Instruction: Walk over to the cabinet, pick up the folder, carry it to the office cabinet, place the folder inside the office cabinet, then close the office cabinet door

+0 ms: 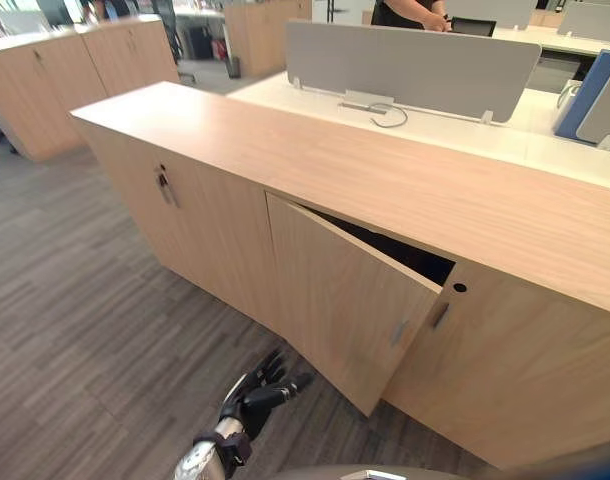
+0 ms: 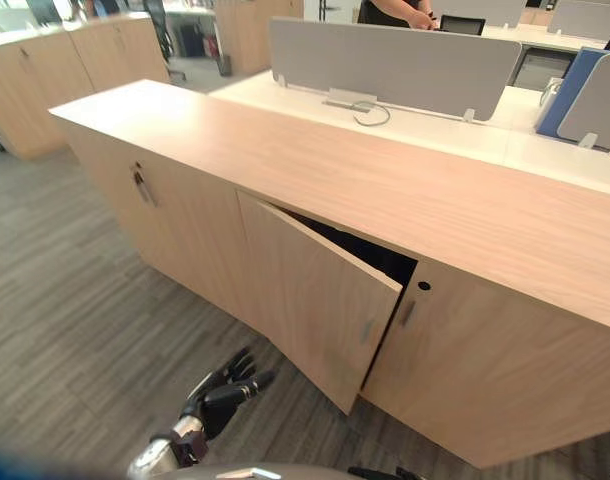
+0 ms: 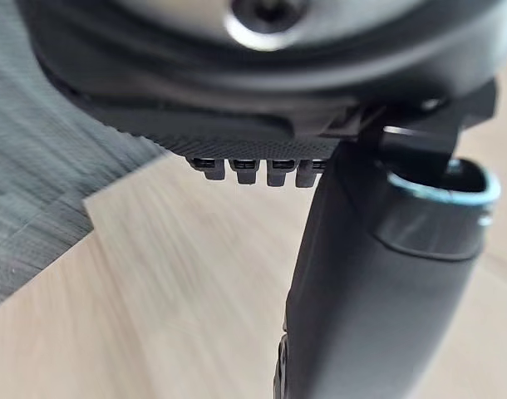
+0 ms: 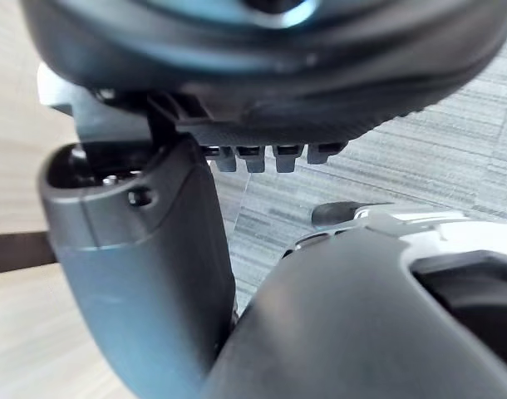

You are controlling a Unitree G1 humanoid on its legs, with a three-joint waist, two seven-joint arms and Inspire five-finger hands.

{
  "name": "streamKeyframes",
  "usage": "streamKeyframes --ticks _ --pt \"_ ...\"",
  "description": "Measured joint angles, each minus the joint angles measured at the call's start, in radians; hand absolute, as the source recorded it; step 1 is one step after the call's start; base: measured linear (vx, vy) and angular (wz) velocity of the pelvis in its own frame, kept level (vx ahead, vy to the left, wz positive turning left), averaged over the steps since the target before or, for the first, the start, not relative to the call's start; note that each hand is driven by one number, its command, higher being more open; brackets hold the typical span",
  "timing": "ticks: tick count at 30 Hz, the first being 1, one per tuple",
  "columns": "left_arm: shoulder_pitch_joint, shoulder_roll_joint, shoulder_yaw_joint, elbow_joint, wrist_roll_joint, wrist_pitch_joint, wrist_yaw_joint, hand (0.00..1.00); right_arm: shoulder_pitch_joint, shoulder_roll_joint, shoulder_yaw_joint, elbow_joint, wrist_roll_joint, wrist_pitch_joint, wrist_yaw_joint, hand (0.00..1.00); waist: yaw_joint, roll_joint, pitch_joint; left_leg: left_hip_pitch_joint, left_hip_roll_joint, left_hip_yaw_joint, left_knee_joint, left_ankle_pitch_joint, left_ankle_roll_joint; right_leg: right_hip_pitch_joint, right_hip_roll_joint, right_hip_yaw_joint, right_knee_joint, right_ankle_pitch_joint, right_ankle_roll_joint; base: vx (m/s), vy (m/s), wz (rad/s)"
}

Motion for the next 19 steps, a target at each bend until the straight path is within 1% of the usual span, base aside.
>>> streamKeyframes --ticks 1,2,3,4,5,6,7,8,9,10,11,12,13,14,15,16,17,19 --pt "0.009 -0.027 0.064 0.054 -0.025 -0.010 0.045 1.00 -0.005 0.003 -0.006 -0.002 0.016 0.000 -0.021 1.00 0.004 0.001 0.024 -0.041 0.045 0.001 0.119 -0.056 -0.002 0.000 0.021 0.018 0.001 -0.001 -0.005 -0.01 -0.087 -0.35" --pt "0.009 -0.024 0.118 0.100 -0.020 -0.020 0.089 1.00 -0.004 0.008 -0.030 -0.007 0.031 0.001 -0.043 1.00 0.008 0.012 0.034 -0.072 0.082 -0.001 0.205 -0.094 -0.003 -0.001 0.043 0.037 0.003 -0.004 -0.009 0.00 -0.062 -0.45" --pt "0.012 -0.026 0.146 0.120 -0.015 -0.020 0.107 1.00 -0.002 0.014 -0.030 -0.014 0.030 0.003 -0.051 1.00 0.012 0.016 0.038 -0.079 0.095 -0.004 0.237 -0.101 0.004 -0.003 0.049 0.052 0.009 -0.005 -0.012 0.02 -0.030 -0.65" --pt "0.022 -0.038 0.203 0.160 -0.012 -0.025 0.135 1.00 0.003 0.010 -0.016 -0.026 0.030 0.003 -0.066 1.00 0.026 0.023 0.050 -0.092 0.103 -0.038 0.298 -0.103 0.006 -0.013 0.052 0.092 0.033 -0.017 -0.025 0.03 -0.014 -0.91" --pt "0.043 -0.052 0.251 0.189 0.004 -0.026 0.154 1.00 0.001 -0.001 0.022 -0.044 0.030 0.003 -0.074 1.00 0.039 0.027 0.057 -0.128 0.106 -0.108 0.386 -0.105 0.006 -0.034 0.054 0.135 0.068 -0.028 -0.030 0.03 -0.006 -1.00" --pt "0.050 -0.065 0.268 0.201 0.020 -0.027 0.166 1.00 0.000 -0.008 0.048 -0.057 0.030 0.003 -0.078 1.00 0.042 0.031 0.064 -0.153 0.101 -0.159 0.423 -0.109 0.005 -0.044 0.055 0.159 0.084 -0.033 -0.031 0.02 0.038 -1.13" --pt "0.072 -0.092 0.300 0.229 0.047 -0.025 0.185 1.00 -0.010 -0.029 0.099 -0.066 0.029 0.003 -0.086 1.00 0.051 0.048 0.069 -0.156 0.066 -0.277 0.414 -0.150 -0.027 -0.066 0.055 0.207 0.112 -0.038 -0.028 0.02 0.142 -1.16" --pt "0.083 -0.121 0.344 0.250 0.054 -0.024 0.195 1.00 -0.020 -0.050 0.145 -0.066 0.028 0.007 -0.092 1.00 0.065 0.066 0.065 -0.154 0.031 -0.384 0.349 -0.155 -0.041 -0.096 0.061 0.243 0.132 -0.041 -0.020 0.02 0.137 -1.05" --pt "0.087 -0.131 0.356 0.255 0.061 -0.024 0.203 1.00 -0.021 -0.061 0.168 -0.067 0.029 0.008 -0.094 1.00 0.068 0.078 0.060 -0.148 0.023 -0.423 0.291 -0.149 -0.045 -0.111 0.067 0.253 0.142 -0.046 -0.012 0.01 0.186 -0.68" --pt "0.084 -0.140 0.385 0.270 0.097 -0.026 0.212 1.00 -0.029 -0.065 0.203 -0.065 0.030 0.010 -0.100 1.00 0.072 0.079 0.054 -0.128 0.016 -0.430 0.244 -0.146 -0.038 -0.124 0.065 0.265 0.153 -0.053 -0.001 0.02 0.107 -0.26" --pt "0.084 -0.134 0.396 0.270 0.123 -0.029 0.216 1.00 -0.035 -0.062 0.221 -0.063 0.029 0.013 -0.100 1.00 0.072 0.066 0.048 -0.122 0.008 -0.421 0.226 -0.142 -0.032 -0.124 0.055 0.268 0.146 -0.051 0.001 0.04 0.172 -0.24" --pt "0.080 -0.127 0.425 0.273 0.214 -0.035 0.229 1.00 -0.041 -0.060 0.257 -0.060 0.029 0.015 -0.101 1.00 0.072 0.051 0.036 -0.112 -0.005 -0.404 0.201 -0.137 -0.027 -0.123 0.040 0.277 0.134 -0.042 0.016 0.08 0.135 -0.20" --pt "0.077 -0.119 0.446 0.273 0.301 -0.038 0.239 1.00 -0.044 -0.056 0.282 -0.055 0.029 0.017 -0.103 1.00 0.078 0.037 0.020 -0.098 -0.018 -0.388 0.163 -0.121 -0.019 -0.122 0.023 0.284 0.128 -0.041 0.018 0.09 0.133 -0.21" --pt "0.074 -0.115 0.452 0.273 0.340 -0.038 0.246 1.00 -0.045 -0.052 0.287 -0.054 0.031 0.019 -0.104 1.00 0.081 0.030 0.011 -0.084 -0.026 -0.383 0.136 -0.111 -0.017 -0.122 0.015 0.287 0.124 -0.041 0.018 0.13 0.087 -0.15" --pt "0.069 -0.105 0.457 0.273 0.419 -0.038 0.263 1.00 -0.046 -0.042 0.288 -0.054 0.032 0.019 -0.111 1.00 0.081 0.023 -0.009 -0.055 -0.041 -0.378 0.081 -0.089 -0.012 -0.118 0.000 0.288 0.108 -0.038 0.022 0.16 0.052 -0.14" --pt "0.061 -0.101 0.457 0.274 0.478 -0.036 0.274 1.00 -0.052 -0.033 0.287 -0.055 0.041 0.016 -0.117 1.00 0.081 0.023 -0.016 -0.022 -0.049 -0.364 0.038 -0.073 -0.009 -0.100 -0.010 0.288 0.090 -0.036 0.026 0.16 0.041 -0.14" --pt "0.053 -0.101 0.456 0.274 0.503 -0.035 0.279 1.00 -0.054 -0.028 0.288 -0.055 0.051 0.014 -0.119 1.00 0.081 0.022 -0.017 -0.001 -0.050 -0.360 0.023 -0.069 -0.009 -0.087 -0.012 0.288 0.083 -0.034 0.028 0.14 0.031 -0.15" --pt "0.027 -0.102 0.424 0.274 0.563 -0.031 0.301 1.00 -0.055 0.002 0.308 -0.059 0.077 0.004 -0.126 1.00 0.082 0.037 -0.028 0.032 -0.050 -0.357 0.002 -0.069 -0.010 -0.056 -0.012 0.285 0.060 -0.031 0.031 0.09 0.016 -0.07"
